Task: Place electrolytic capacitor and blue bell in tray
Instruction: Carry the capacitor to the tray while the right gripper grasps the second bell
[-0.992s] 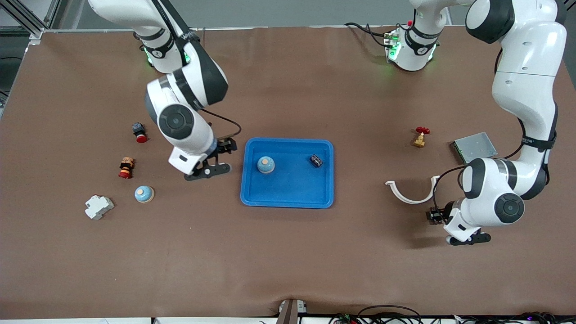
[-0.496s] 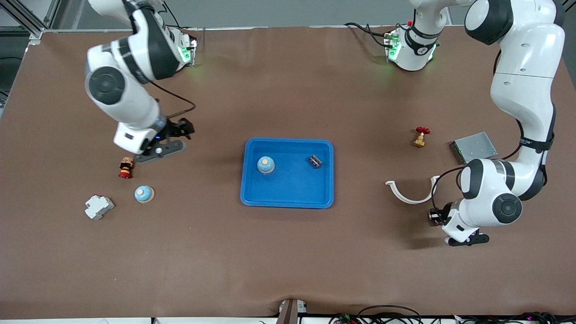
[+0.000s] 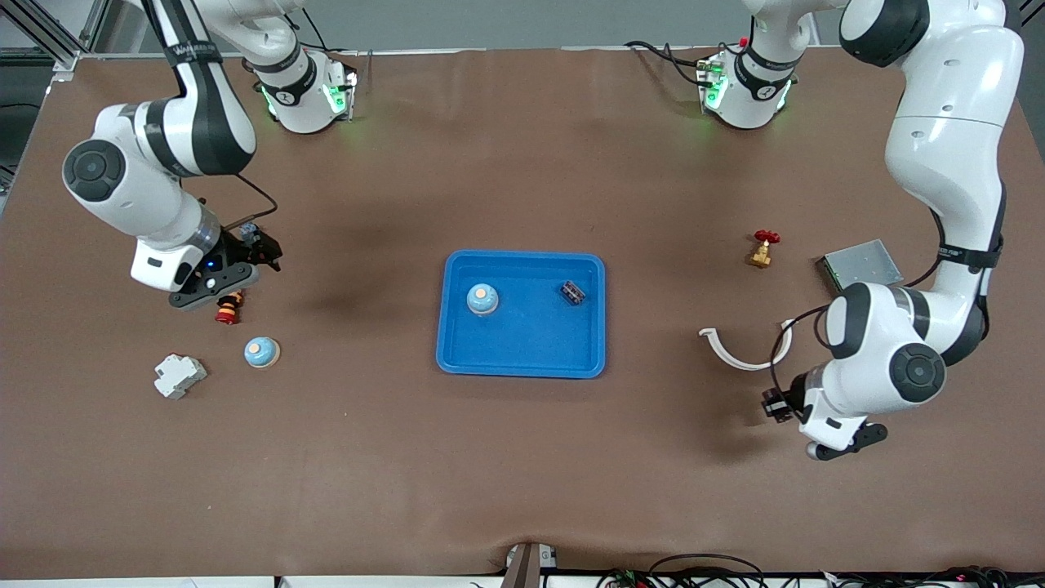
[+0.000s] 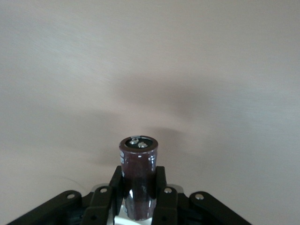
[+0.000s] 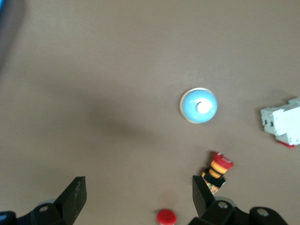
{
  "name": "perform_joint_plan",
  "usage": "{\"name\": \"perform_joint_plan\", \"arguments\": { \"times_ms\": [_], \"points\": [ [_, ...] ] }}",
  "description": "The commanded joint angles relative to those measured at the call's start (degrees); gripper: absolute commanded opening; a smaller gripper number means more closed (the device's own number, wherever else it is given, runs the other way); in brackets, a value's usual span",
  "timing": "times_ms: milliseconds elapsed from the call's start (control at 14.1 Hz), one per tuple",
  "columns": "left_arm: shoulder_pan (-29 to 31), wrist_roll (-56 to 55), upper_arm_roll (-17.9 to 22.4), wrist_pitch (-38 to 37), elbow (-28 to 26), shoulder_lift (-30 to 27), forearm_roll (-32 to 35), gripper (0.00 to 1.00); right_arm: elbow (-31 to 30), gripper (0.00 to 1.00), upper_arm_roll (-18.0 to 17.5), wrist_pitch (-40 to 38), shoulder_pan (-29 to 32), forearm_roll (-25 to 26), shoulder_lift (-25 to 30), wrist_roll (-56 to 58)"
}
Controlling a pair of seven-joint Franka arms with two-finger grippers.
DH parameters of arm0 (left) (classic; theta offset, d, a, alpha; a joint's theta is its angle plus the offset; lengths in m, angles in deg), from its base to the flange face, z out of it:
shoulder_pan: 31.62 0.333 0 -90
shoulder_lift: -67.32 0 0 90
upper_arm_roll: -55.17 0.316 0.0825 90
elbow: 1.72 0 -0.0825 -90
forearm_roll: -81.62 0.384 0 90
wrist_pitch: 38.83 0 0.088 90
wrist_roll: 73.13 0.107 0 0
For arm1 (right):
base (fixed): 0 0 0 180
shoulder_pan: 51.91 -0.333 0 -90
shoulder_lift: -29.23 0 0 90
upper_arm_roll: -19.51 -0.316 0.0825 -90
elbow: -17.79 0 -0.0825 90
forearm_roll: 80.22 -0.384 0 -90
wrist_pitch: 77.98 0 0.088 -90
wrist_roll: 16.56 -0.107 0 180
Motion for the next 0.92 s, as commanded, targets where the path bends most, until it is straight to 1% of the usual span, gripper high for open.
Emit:
{"name": "perform_joint_plan", "arguments": {
  "times_ms": [0, 142, 283, 496, 637, 850],
  "points": [
    [-0.37, -9.04, -4.01, -0.4, -0.24, -0.94, -0.85, 0.0, 1.08, 1.0, -1.02, 4.4, 3.35, 0.73, -5.02, 4.63],
    [-0.63, -16.96, -7.09, -0.32, 0.11, -0.94, -0.76, 0.0, 3.71, 1.0, -1.11, 5.64, 4.77, 0.73, -8.98, 8.76],
    [-2.21, -22.85, -8.59, -0.31, 0.29, -1.03, -0.67, 0.0, 6.7, 1.0, -1.02, 5.56, 5.56, 0.73, -12.67, 12.19],
    [-8.35, -31.56, -8.25, 0.65, 1.43, -0.51, -0.14, 0.0, 10.75, 1.0, -1.11, 5.65, 6.53, 0.73, -17.42, 16.33],
    [-10.47, -35.52, -7.8, 1.44, 2.49, -0.15, -0.32, 0.0, 12.68, 1.0, -1.02, 5.65, 6.71, 0.73, -19.53, 18.18],
    [-13.63, -42.29, -7.54, 4.86, 2.49, 0.55, -0.23, 0.0, 16.28, 1.0, -1.02, 5.56, 7.15, 0.82, -23.48, 21.17]
  ]
}}
